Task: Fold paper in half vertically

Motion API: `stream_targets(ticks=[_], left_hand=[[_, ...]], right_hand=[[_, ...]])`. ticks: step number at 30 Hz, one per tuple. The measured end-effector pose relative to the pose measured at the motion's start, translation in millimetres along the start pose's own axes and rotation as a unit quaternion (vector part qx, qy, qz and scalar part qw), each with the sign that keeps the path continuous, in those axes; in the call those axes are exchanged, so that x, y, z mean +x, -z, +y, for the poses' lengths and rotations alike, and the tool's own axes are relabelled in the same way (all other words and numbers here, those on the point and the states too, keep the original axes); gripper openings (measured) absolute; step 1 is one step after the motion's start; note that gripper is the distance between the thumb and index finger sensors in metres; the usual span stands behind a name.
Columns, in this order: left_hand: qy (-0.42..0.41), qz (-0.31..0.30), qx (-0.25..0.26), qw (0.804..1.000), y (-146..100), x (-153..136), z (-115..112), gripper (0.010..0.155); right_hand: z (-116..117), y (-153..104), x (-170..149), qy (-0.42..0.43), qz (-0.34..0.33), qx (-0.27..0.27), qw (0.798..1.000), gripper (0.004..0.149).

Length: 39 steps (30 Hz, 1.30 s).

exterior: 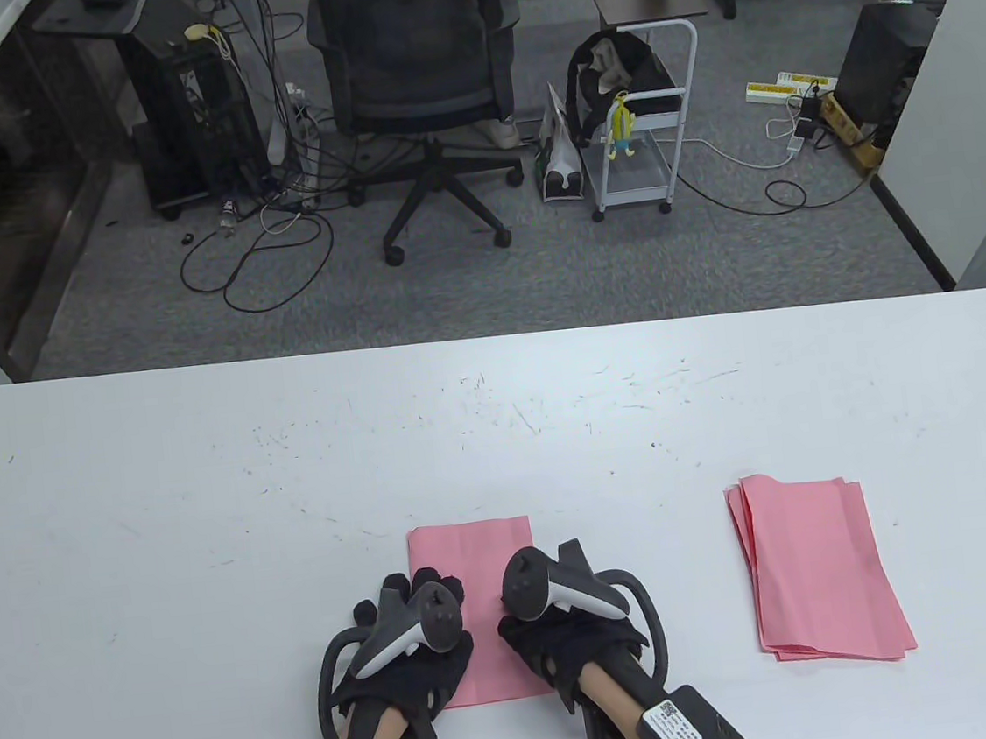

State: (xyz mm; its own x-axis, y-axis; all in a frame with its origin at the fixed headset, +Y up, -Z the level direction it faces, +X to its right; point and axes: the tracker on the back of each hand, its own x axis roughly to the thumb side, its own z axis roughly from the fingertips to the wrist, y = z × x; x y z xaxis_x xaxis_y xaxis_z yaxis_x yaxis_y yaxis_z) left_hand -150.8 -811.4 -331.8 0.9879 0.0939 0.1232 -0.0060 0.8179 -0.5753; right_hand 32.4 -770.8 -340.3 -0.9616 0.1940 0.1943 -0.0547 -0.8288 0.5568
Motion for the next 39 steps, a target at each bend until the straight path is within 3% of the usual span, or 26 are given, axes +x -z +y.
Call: stream_targets(ticks=[16, 29, 34, 39], left_hand=[[0.0, 0.0, 0.0, 1.0, -0.1, 0.1, 0.0, 0.072], [0.0, 0.0, 0.0, 1.0, -0.1, 0.1, 0.0, 0.072], [0.0, 0.0, 0.0, 1.0, -0.1, 0.1, 0.0, 0.072], [0.0, 0.0, 0.0, 1.0, -0.1, 0.1, 0.0, 0.072]], right_hand=[[26.2, -47.6, 8.8, -0.035, -0.04, 0.005, 0.999, 0.058], [27.2, -47.1, 5.0, -0.016, -0.04, 0.005, 0.999, 0.057], [11.5, -43.5, -9.5, 0.076, -0.044, 0.022, 0.996, 0.058], [-14.5, -29.9, -24.5, 0.119, 0.015, -0.028, 0.992, 0.066]])
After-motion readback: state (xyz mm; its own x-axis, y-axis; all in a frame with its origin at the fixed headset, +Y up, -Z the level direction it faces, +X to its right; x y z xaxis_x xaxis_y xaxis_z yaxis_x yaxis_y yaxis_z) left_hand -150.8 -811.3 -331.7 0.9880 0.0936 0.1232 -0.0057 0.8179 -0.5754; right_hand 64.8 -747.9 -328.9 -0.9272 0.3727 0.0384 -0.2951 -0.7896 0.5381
